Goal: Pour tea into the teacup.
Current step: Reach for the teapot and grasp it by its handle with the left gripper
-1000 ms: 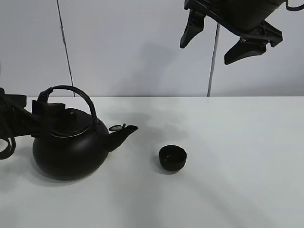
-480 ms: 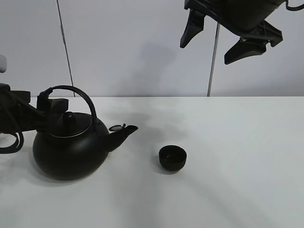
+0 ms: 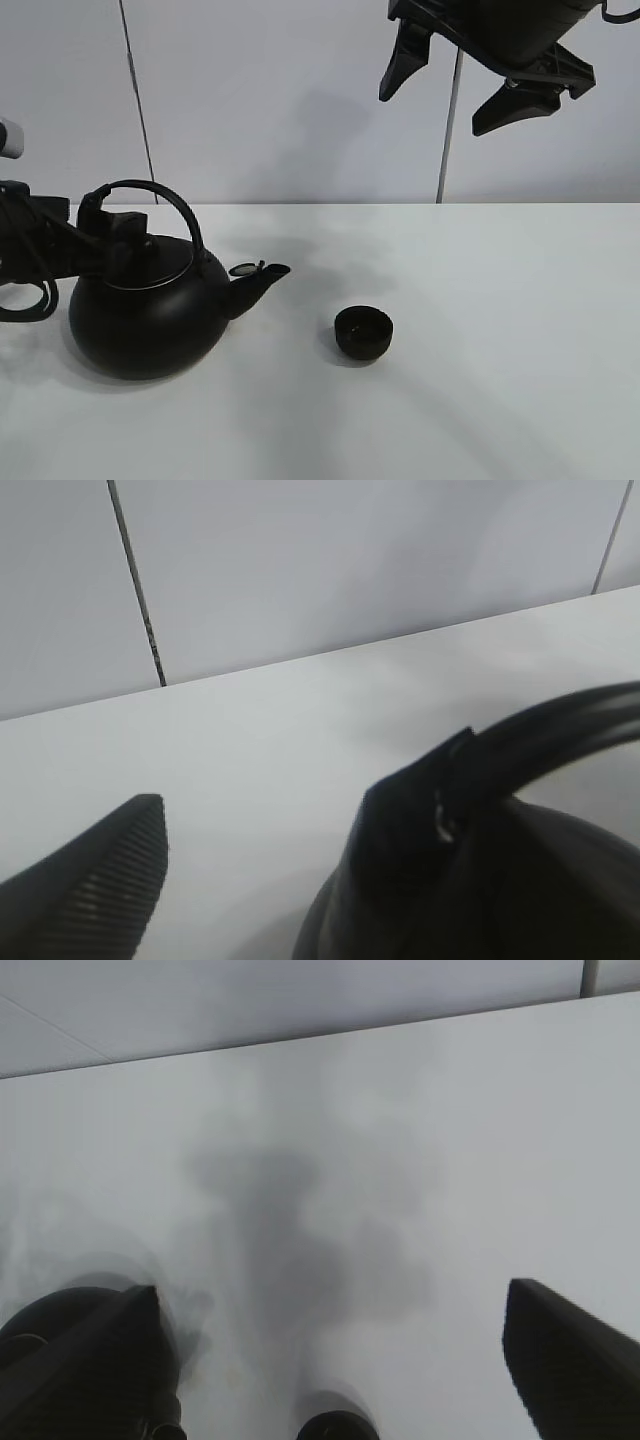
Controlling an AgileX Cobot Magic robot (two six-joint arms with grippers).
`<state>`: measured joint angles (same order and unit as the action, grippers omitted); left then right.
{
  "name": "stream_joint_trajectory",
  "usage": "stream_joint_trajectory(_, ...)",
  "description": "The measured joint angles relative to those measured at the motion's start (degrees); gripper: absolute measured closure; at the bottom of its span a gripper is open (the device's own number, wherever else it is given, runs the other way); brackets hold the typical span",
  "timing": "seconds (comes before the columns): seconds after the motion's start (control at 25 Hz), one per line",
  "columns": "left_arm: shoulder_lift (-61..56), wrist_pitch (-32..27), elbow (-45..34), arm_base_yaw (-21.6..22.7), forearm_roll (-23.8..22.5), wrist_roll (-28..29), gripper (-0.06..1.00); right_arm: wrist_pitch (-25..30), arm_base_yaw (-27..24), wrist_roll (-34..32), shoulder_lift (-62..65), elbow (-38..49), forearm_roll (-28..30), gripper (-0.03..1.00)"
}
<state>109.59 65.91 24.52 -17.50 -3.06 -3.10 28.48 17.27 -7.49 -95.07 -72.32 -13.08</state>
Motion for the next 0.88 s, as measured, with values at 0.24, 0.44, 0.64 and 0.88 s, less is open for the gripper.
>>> stream_joint_trajectory(0.24, 0.2, 0.0, 0.6, 0.0, -0.3, 0.0, 0.51, 0.0, 0.0, 0.0, 0.0, 0.0, 0.0, 0.33)
stream_joint_trajectory(0.44, 0.2, 0.0, 0.6, 0.0, -1.5, 0.0, 0.74, 0.0, 0.0, 0.0, 0.0, 0.0, 0.0, 0.33)
stream_joint_trajectory(0.64, 0.2, -0.1, 0.7, 0.2, -2.6, -1.5, 0.83, 0.0, 0.0, 0.0, 0.0, 0.0, 0.0, 0.33)
stream_joint_trajectory(0.88, -1.9, -3.7, 0.9, 0.2, -4.4, -2.0, 0.84, 0.1, 0.0, 0.0, 0.0, 0.0, 0.0, 0.33)
